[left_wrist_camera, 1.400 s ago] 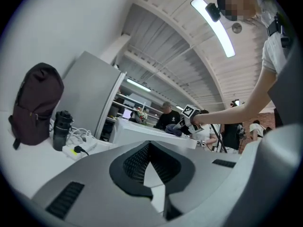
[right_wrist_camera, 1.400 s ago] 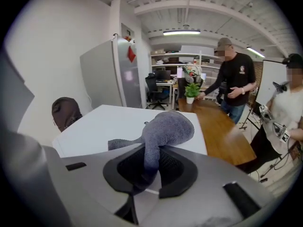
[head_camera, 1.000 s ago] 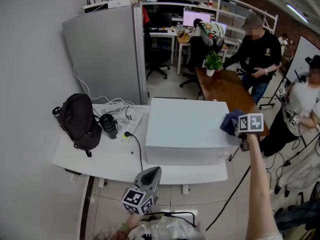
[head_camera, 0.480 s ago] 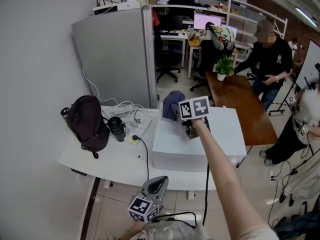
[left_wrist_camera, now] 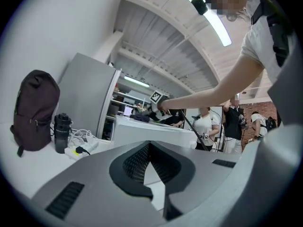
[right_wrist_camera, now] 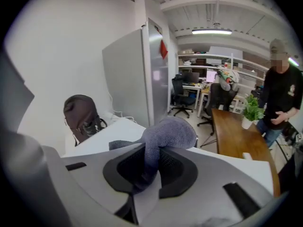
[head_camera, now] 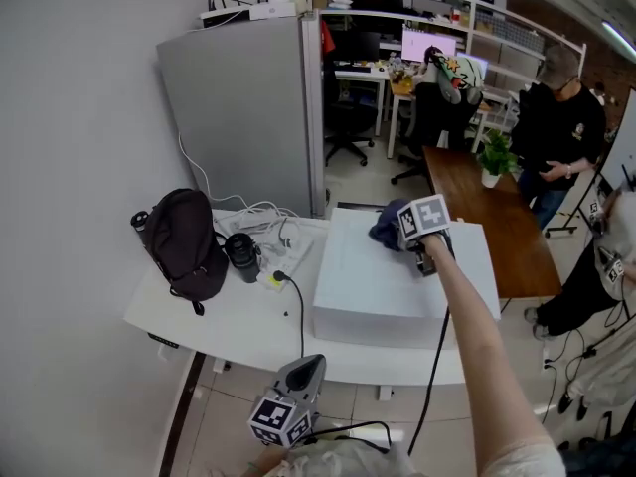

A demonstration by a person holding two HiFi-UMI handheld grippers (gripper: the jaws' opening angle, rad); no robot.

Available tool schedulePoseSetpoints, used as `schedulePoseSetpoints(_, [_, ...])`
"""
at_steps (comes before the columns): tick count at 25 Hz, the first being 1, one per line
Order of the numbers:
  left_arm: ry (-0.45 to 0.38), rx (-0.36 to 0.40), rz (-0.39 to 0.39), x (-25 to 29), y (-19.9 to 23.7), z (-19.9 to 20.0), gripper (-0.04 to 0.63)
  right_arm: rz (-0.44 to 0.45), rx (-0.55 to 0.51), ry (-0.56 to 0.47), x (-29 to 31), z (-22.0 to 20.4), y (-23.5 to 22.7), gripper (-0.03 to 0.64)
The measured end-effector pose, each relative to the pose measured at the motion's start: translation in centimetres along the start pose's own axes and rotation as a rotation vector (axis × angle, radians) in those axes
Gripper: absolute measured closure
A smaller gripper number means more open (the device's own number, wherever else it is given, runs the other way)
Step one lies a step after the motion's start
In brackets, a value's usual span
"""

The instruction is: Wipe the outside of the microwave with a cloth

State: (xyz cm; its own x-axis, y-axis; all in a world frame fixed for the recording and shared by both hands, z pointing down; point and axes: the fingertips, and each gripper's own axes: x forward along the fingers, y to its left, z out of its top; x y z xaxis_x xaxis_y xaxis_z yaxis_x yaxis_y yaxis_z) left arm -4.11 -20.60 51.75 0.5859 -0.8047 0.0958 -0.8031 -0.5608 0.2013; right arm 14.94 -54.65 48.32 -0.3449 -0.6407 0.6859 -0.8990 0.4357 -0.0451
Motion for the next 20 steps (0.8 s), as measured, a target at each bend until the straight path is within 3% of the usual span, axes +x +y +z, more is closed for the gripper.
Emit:
schedulePoseSetpoints(6, [0.023,-0.023,-0.055,1.4,-1.5,-1.0,0.609,-0.222,0.186,0.024,-7.6,-6.9,-14.5,0.535])
schedulePoseSetpoints(10, [0.034,-0.022,-0.108,2.3,-3.3,-1.3,0.609,-0.309,0.315,0.008,-12.2,-11.4,-19.7,0.534])
schedulePoseSetpoints(15, [0.038,-0.009,-0.145,2.6,-5.5,-1.4,0.609,-0.327,0.326,-0.053,-14.7,-13.0,-20.5,0.534])
schedulePoseSetpoints(20, [0.026,-0.019,-0.133,1.0,-7.0,-1.3,0.609,-0.232,0.254,-0.289,-17.6,-10.2,-15.3,0.535])
